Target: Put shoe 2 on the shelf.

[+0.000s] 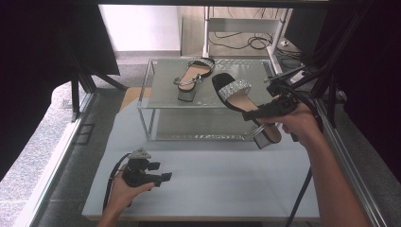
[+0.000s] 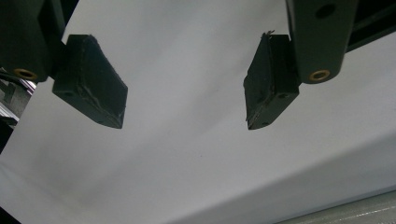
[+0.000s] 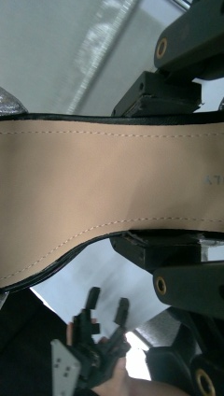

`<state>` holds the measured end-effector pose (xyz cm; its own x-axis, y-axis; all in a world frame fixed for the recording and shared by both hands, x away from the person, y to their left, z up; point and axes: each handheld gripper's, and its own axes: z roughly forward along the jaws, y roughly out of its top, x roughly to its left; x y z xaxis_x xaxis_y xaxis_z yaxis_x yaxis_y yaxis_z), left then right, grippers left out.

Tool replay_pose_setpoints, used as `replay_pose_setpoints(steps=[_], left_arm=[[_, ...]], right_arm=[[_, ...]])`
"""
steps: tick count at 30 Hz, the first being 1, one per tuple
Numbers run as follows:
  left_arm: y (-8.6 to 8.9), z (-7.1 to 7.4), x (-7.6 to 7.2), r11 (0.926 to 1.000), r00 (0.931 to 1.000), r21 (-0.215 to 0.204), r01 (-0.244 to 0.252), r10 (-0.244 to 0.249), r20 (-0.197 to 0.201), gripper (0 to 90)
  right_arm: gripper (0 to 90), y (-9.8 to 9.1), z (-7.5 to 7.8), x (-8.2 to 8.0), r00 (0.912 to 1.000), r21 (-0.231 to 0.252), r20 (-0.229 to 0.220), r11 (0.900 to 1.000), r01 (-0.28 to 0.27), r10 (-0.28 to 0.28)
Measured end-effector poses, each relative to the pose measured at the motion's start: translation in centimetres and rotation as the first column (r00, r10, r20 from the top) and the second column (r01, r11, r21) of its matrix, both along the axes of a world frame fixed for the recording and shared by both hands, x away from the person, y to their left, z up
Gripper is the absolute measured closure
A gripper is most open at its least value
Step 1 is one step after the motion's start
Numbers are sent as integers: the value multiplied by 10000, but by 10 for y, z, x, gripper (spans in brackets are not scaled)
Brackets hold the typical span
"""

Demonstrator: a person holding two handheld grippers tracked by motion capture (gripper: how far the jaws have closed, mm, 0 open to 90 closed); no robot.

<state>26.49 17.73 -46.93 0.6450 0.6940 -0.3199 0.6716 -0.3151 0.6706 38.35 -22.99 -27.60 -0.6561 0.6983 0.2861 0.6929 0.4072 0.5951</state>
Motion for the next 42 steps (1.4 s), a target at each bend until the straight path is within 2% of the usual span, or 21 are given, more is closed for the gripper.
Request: replay_pose_setpoints(steps=[6, 10, 15, 18, 19, 22, 25, 27, 30, 34, 36, 42], left_arm=[[2, 0, 1, 10000, 10000, -44, -32, 32, -2, 305], [3, 1, 1, 10000, 10000, -82, -16, 16, 8, 305], [4, 1, 0, 9999, 10000, -161, -41, 41, 0, 305], [4, 2, 0, 9981, 9997, -580, 201, -208, -110, 305], [4, 3, 0, 9982, 9997, -570, 197, -204, -117, 305], [3, 2, 1, 9993, 9998, -338, 189, -193, -101, 304], [4, 1, 1, 9993, 9998, -325, 164, -167, -107, 305], [5, 1, 2, 9992, 9998, -368, 142, -147, -123, 305], [5, 1, 2, 9991, 9998, -393, 163, -169, -139, 305], [4, 2, 2, 9985, 9996, -494, 229, -235, -122, 305], [4, 1, 2, 9979, 9988, -470, 448, -456, -164, 304], [2, 0, 1, 9978, 9983, -352, 565, -570, -139, 302]], right_arm=[[430, 8, 10, 15, 9997, -87, 4, 9996, 260, -260], [430, 14, 15, 32, 9980, -60, -120, 9981, 612, -613], [430, 16, 13, 49, 9956, -100, -240, 9958, 908, -910], [430, 18, 11, 59, 9941, -163, -115, 9940, 1078, -1079], [430, 18, 10, 63, 9939, -56, -205, 9941, 1080, -1081], [430, 19, 10, 77, 9916, -159, -315, 9921, 1247, -1252], [431, 20, 11, 83, 9905, -137, -335, 9910, 1328, -1332], [431, 23, 13, 91, 9887, -192, -113, 9886, 1494, -1496], [430, 24, 14, 97, 9880, -89, -282, 9883, 1520, -1522], [431, 29, 15, 109, 9836, -188, -310, 9840, 1773, -1779], [431, 32, 14, 115, 9807, -227, -354, 9812, 1918, -1925], [430, 42, 5, 134, 9704, -316, -446, 9712, 2360, -2373]])
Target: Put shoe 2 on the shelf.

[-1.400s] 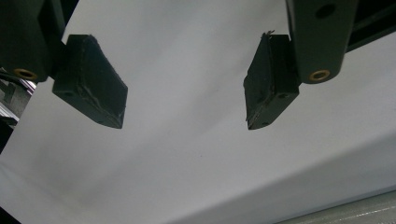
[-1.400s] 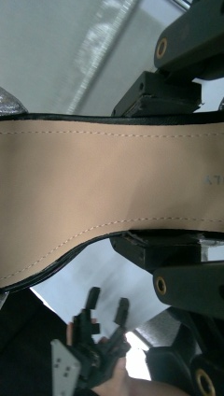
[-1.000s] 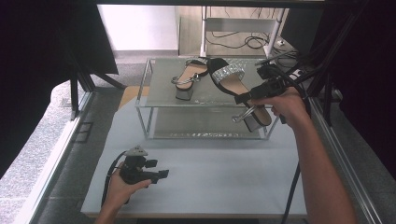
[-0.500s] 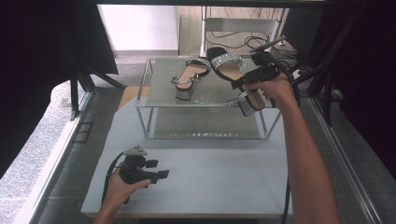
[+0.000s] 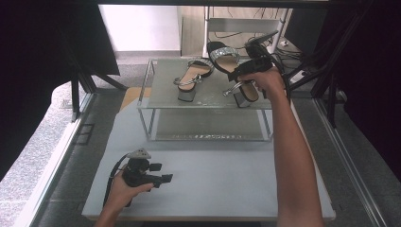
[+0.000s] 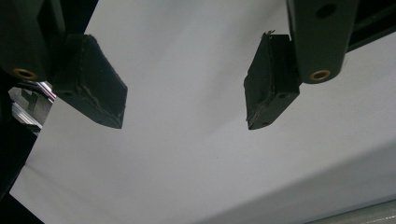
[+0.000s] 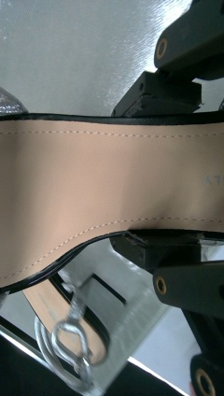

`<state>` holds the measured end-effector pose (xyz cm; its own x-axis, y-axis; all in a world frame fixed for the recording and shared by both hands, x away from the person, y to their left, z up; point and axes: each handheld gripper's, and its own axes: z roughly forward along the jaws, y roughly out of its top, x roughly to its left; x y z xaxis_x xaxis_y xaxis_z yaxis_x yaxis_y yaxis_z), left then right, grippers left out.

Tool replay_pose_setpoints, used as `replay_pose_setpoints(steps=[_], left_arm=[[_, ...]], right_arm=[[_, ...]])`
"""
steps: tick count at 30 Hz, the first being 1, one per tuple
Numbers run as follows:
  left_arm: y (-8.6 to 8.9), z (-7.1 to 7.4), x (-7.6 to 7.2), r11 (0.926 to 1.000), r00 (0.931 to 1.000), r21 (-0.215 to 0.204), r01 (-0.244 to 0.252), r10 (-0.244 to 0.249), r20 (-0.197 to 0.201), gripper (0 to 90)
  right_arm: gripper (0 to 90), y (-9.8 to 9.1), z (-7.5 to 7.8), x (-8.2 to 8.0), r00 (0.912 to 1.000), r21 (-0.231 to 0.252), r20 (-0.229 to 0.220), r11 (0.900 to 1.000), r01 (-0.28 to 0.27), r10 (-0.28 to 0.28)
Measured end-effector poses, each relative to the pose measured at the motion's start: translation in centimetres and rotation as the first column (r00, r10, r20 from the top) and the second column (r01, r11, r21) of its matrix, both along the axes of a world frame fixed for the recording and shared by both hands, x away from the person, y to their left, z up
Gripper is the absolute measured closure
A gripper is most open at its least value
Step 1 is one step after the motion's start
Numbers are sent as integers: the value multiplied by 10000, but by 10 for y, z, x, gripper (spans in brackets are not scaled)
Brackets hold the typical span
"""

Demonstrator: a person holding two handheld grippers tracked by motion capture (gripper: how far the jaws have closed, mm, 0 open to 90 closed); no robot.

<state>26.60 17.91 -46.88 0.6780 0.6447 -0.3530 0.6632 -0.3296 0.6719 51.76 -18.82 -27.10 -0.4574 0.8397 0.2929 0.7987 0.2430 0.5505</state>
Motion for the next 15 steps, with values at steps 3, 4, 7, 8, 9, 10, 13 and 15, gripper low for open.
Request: replay_pose_setpoints(steps=[3, 4, 7, 8, 9, 10, 13, 15], left_arm=[[1, 1, 0, 10000, 10000, -22, -50, 50, 22, 302], [2, 1, 0, 9999, 10000, -94, -71, 71, 3, 303], [1, 1, 0, 9999, 10000, -106, -87, 87, -16, 303], [1, 0, 0, 9999, 10000, -92, -63, 62, -36, 303], [1, 0, 0, 9999, 10000, -92, -63, 62, -36, 304], [0, 0, 0, 10000, 10000, -78, -60, 60, -32, 303], [-2, -2, 0, 9999, 9999, -77, -75, 75, -82, 305], [-5, -3, 0, 10000, 9999, -5, 7, -7, -136, 305]], right_arm=[[430, 0, -3, 6, 9998, -54, -84, 9999, 158, -159], [430, -1, -6, 11, 9988, -30, -222, 9991, 432, -433], [429, -5, -12, 18, 9950, -119, -360, 9956, 930, -934], [428, -6, -14, 20, 9933, -151, -446, 9942, 1063, -1069], [428, -6, -14, 20, 9933, -151, -446, 9942, 1063, -1069], [426, -4, -17, 24, 9891, -307, -564, 9905, 1341, -1357], [425, -1, -20, 27, 9844, -565, -636, 9854, 1606, -1640], [424, 2, -26, 31, 9788, -922, -693, 9782, 1859, -1925]])
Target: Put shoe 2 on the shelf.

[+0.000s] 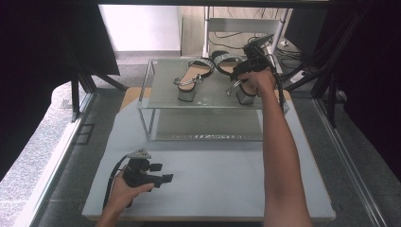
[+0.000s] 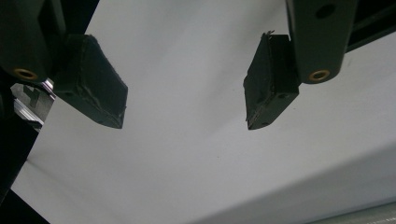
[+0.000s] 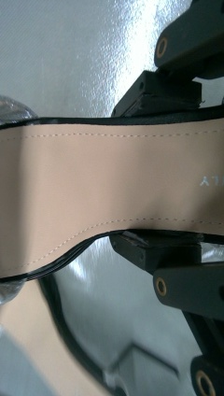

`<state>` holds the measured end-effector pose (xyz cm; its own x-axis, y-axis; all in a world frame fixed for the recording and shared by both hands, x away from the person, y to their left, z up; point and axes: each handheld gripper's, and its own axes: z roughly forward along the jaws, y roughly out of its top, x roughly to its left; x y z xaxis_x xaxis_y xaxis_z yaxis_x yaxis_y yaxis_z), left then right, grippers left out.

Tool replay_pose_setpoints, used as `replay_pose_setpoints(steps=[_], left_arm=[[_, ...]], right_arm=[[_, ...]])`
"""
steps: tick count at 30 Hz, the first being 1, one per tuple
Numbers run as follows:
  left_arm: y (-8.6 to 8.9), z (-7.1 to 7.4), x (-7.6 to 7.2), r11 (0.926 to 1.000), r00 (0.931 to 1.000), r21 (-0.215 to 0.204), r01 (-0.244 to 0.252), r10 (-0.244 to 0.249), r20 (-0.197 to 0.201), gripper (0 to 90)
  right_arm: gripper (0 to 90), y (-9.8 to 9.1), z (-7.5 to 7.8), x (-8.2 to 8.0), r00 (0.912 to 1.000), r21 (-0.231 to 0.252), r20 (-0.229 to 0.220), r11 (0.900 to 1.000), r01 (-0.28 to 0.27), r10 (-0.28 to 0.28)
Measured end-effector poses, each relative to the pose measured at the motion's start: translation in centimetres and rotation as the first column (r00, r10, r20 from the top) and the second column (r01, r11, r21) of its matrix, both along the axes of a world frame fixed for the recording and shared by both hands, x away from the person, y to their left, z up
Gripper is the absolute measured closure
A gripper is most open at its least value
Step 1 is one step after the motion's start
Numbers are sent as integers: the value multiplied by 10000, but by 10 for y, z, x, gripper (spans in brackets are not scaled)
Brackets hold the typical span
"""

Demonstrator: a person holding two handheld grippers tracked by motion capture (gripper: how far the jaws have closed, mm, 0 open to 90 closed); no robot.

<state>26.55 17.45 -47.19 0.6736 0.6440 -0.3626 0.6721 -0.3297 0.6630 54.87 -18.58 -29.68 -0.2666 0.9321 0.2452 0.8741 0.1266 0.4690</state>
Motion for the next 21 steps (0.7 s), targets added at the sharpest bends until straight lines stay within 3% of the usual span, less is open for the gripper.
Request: replay_pose_setpoints(steps=[2, 9, 13, 16, 18, 19, 21], left_arm=[[-1, -1, 0, 10000, 10000, 50, 84, -84, -4, 305], [2, 1, -1, 9999, 9999, -53, -85, 85, 70, 305], [2, 1, -1, 9999, 9999, -77, -95, 96, 90, 305], [2, 1, -1, 9999, 9999, -51, -92, 93, 92, 305], [1, 1, -1, 9999, 9999, -83, -73, 74, 87, 305], [1, 1, -1, 9999, 9999, -83, -73, 74, 87, 305], [1, 2, -1, 9999, 9999, -99, -85, 86, 99, 305]], right_arm=[[423, 3, -6, 4, 9998, -414, -153, 9990, 145, -152], [422, 1, -9, 6, 9960, -504, -110, 9948, 884, -890], [413, 4, -11, 7, 9969, -678, -165, 9949, 750, -763], [357, 3, -10, 7, 9969, -512, -156, 9958, 763, -772], [307, 2, -4, 1, 9945, -521, 756, 9957, 772, -731], [307, 2, -4, 1, 9945, -521, 756, 9957, 772, -731], [289, 1, -1, -3, 9869, -419, 1479, 9965, 716, -647]])
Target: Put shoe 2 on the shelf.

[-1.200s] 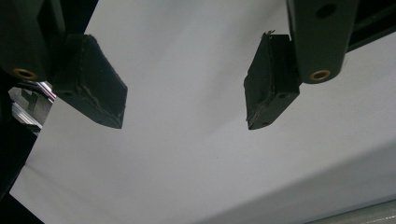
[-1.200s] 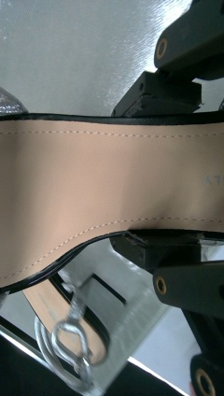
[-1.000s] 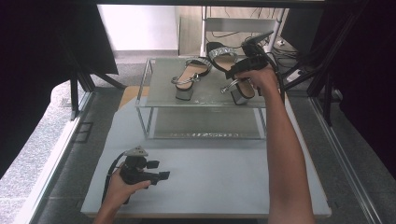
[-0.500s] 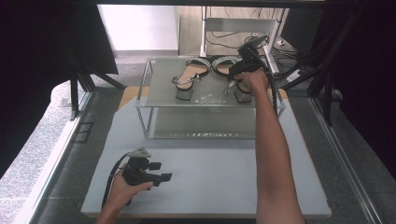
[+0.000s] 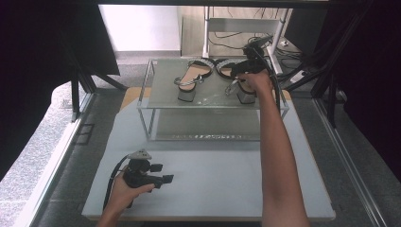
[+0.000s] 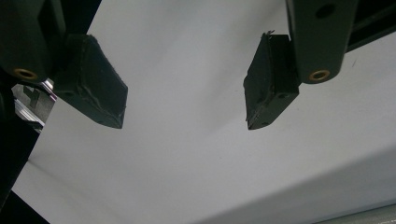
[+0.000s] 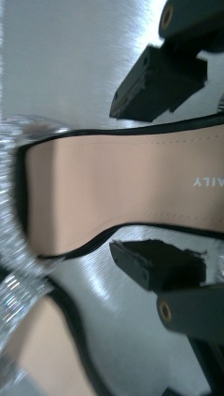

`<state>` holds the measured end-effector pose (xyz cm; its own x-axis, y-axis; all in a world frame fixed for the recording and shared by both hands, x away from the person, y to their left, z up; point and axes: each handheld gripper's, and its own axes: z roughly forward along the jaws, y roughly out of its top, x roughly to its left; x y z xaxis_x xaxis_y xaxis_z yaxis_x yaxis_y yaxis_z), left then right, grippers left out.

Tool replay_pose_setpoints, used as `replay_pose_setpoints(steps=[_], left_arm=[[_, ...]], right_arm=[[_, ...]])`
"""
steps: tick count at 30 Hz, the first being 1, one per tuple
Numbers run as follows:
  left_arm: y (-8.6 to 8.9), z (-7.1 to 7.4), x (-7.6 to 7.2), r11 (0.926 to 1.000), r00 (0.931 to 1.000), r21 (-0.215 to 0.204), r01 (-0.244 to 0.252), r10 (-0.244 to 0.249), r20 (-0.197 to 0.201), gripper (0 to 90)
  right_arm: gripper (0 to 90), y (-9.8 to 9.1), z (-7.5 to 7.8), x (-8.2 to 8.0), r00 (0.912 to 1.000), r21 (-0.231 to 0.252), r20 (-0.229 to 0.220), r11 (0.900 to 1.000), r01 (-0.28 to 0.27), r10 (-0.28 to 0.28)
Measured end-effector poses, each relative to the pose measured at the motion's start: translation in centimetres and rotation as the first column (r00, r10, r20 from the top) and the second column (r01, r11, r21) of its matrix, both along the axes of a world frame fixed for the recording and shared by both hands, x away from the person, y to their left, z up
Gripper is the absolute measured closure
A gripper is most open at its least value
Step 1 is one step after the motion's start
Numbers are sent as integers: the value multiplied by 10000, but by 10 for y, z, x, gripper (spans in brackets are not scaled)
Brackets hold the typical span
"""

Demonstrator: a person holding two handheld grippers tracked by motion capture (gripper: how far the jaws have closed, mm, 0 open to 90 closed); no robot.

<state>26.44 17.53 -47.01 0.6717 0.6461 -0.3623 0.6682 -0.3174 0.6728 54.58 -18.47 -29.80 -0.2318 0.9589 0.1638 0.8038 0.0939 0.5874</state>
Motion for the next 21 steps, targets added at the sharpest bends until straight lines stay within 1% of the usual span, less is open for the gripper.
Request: replay_pose_setpoints(steps=[2, 3, 4, 6, 7, 8, 10, 12, 14, 15, 17, 18, 19, 20, 21], left_arm=[[0, 0, 0, 10000, 10000, -23, -30, 30, 33, 305], [0, 0, 1, 9999, 9999, -13, -106, 106, 61, 306], [0, 0, 1, 9999, 9999, -13, -106, 106, 61, 307], [1, 1, 2, 9996, 9994, -36, -295, 295, 171, 309], [2, 2, 2, 9991, 9988, -84, -415, 417, 249, 318], [3, 3, 1, 9985, 9980, -109, -540, 544, 328, 318], [6, 5, 1, 9972, 9963, -219, -712, 721, 467, 321], [8, 8, -1, 9955, 9940, -379, -869, 892, 635, 326], [8, 12, -3, 9943, 9916, -430, -974, 1006, 807, 331], [9, 14, -4, 9938, 9906, -467, -1005, 1043, 889, 333], [9, 18, -5, 9928, 9887, -574, -1047, 1102, 1012, 340], [9, 21, -5, 9918, 9870, -612, -1123, 1185, 1089, 341], [10, 24, -4, 9907, 9850, -664, -1183, 1256, 1182, 348], [9, 28, -3, 9888, 9823, -747, -1288, 1376, 1272, 355], [10, 31, -1, 9864, 9794, -904, -1376, 1492, 1364, 368]], right_arm=[[291, 0, 5, -5, 9970, 278, 778, 9996, -65, 43], [295, 0, 10, -8, 9916, 666, 1262, 9971, -362, 276], [295, 0, 10, -8, 9916, 666, 1262, 9971, -362, 276], [324, 2, 15, -13, 9840, 882, 1649, 9927, -824, 670], [349, 4, 20, -20, 9722, 990, 2075, 9864, -1309, 1082], [349, 4, 20, -20, 9722, 990, 2075, 9864, -1309, 1082], [392, 5, 26, -30, 9590, 1071, 2441, 9789, -1738, 1436], [434, 6, 31, -43, 9427, 850, 2751, 9719, -2196, 1889], [469, 3, 33, -56, 9315, 796, 2857, 9630, -2573, 2253], [482, 1, 34, -62, 9243, 749, 2918, 9575, -2785, 2460], [497, -5, 35, -76, 9093, 540, 3145, 9513, -3036, 2724], [510, -10, 34, -83, 9015, 593, 3278, 9461, -3183, 2827], [522, -14, 34, -90, 8941, 772, 3364, 9376, -3390, 2955], [531, -19, 32, -97, 8883, 832, 3394, 9308, -3559, 3093], [558, -26, 29, -108, 8773, 382, 3463, 9294, -3671, 3323]])
